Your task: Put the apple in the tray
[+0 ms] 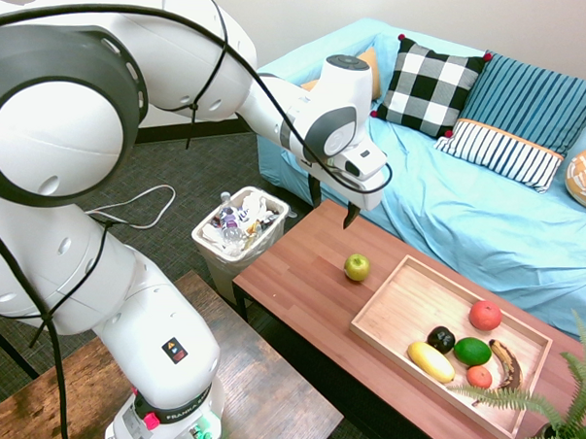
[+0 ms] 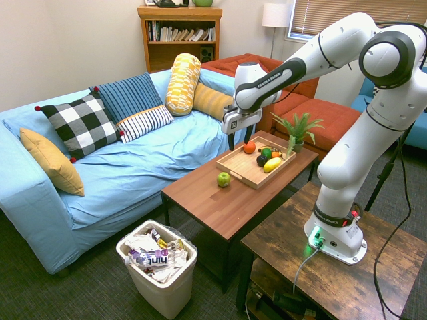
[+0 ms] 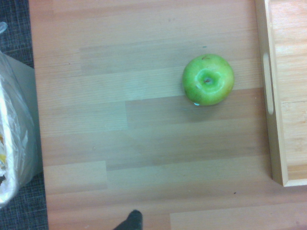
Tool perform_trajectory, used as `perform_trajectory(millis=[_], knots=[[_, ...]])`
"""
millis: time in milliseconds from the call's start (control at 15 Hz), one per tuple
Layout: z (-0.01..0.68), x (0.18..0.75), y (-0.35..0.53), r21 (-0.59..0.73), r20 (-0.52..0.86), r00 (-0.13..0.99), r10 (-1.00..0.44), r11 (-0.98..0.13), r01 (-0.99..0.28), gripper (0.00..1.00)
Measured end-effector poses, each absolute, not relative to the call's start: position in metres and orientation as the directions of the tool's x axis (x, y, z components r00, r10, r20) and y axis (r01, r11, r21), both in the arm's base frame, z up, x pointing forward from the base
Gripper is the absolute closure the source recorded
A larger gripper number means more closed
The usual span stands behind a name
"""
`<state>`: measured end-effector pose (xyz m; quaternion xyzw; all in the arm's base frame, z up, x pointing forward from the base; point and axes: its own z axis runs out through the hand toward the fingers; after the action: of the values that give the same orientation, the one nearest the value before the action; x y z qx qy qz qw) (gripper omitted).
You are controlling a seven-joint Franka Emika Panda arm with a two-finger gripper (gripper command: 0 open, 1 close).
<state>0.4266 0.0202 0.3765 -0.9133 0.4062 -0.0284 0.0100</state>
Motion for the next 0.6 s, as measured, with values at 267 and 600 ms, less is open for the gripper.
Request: perform_trajectory(millis=[267, 600], knots=[[0.368, 0.438, 0.021, -0.049, 0.045, 0.660, -0.750, -0.661, -0.748, 0.00], [0.303, 0.488, 0.036, -0.038, 0.058, 0.586, -0.808, -0.588, -0.808, 0.00]])
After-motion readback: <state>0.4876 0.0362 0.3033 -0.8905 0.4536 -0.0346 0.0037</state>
